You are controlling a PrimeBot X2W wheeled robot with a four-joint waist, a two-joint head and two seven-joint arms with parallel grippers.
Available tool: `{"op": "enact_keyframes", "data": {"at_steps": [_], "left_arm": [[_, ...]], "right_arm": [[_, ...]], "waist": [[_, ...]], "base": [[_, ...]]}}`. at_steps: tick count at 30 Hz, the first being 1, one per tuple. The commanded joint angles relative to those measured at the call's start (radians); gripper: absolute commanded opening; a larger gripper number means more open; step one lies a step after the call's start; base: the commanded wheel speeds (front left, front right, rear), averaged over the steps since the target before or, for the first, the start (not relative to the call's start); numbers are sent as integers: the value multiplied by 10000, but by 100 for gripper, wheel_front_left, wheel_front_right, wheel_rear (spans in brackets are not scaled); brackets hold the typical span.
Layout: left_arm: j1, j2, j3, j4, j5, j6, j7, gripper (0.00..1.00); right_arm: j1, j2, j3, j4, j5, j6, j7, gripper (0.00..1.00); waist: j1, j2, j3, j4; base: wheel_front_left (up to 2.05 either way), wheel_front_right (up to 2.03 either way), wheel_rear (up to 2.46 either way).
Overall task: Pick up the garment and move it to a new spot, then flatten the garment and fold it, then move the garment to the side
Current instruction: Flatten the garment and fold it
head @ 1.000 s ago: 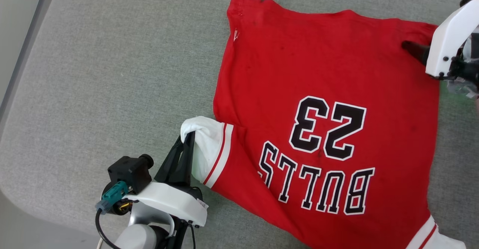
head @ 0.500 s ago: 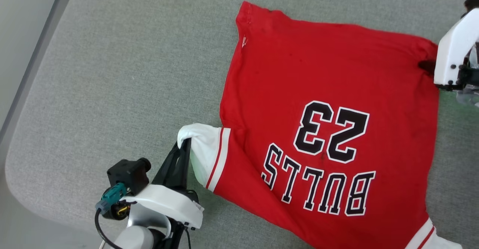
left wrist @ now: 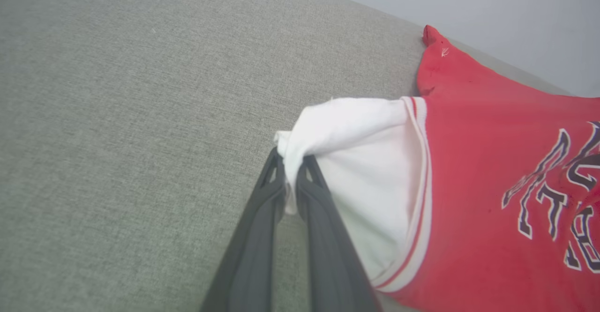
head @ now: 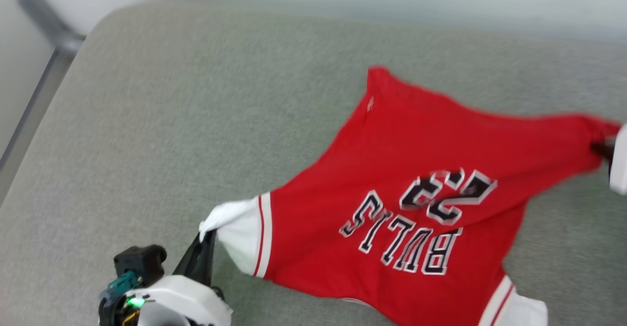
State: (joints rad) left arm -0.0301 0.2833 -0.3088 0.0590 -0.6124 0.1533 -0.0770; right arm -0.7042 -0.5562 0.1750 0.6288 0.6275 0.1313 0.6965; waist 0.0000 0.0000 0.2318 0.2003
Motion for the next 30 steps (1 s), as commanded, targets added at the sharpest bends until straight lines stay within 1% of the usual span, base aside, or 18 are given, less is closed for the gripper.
{"op": "enact_keyframes", "data": {"at_steps": [1,2,4,7,9,13,19,21,22,25,27,30], "left_arm": [[284,142,91,-7,-89,90,108,0],[284,142,91,-7,-89,90,108,0],[471,196,119,-14,-170,148,221,0],[733,307,162,-32,-257,225,364,0],[894,365,158,-17,-308,253,456,0],[1153,444,167,45,-411,292,617,0],[1384,545,147,86,-496,307,774,0],[1398,563,134,65,-526,313,815,0],[1398,571,128,51,-535,318,815,0],[1349,592,109,16,-546,324,865,0],[1307,598,84,-4,-544,310,881,0],[1258,619,39,-38,-515,302,918,0]], "right_arm": [[1106,-85,-330,-458,81,-11,-178,0],[1106,-85,-330,-458,81,-11,-178,0],[2213,28,-755,-992,55,-12,-315,0],[3901,392,-1479,-1883,-98,-12,-484,0],[5052,761,-1967,-2489,-301,-11,-512,0],[6995,1727,-2948,-3702,-668,-12,-375,0],[9358,3511,-4086,-5324,-1432,-9,130,0],[9873,4113,-4299,-5689,-1615,-9,295,0],[10056,4312,-4355,-5832,-1663,-9,314,0],[10277,4692,-4505,-6066,-1769,-9,-67,0],[10147,4829,-4608,-6094,-1736,-9,-613,100],[9696,4876,-4718,-6125,-1831,-9,-1858,100]], "waist": [[0,0,-689,-628],[0,0,-689,-628],[0,0,-961,-842],[0,0,-1288,-1155],[0,0,-1487,-1325],[0,0,-1788,-1596],[0,0,-2075,-1778],[0,0,-2092,-1809],[0,0,-2092,-1821],[0,0,-2076,-1853],[0,0,-2067,-1872],[0,0,-2064,-1882]], "base": [[0,0,0],[0,0,0],[0,0,0],[0,0,0],[0,0,0],[0,0,0],[0,0,0],[0,0,0],[0,0,0],[0,0,0],[0,0,0],[0,0,0]]}}
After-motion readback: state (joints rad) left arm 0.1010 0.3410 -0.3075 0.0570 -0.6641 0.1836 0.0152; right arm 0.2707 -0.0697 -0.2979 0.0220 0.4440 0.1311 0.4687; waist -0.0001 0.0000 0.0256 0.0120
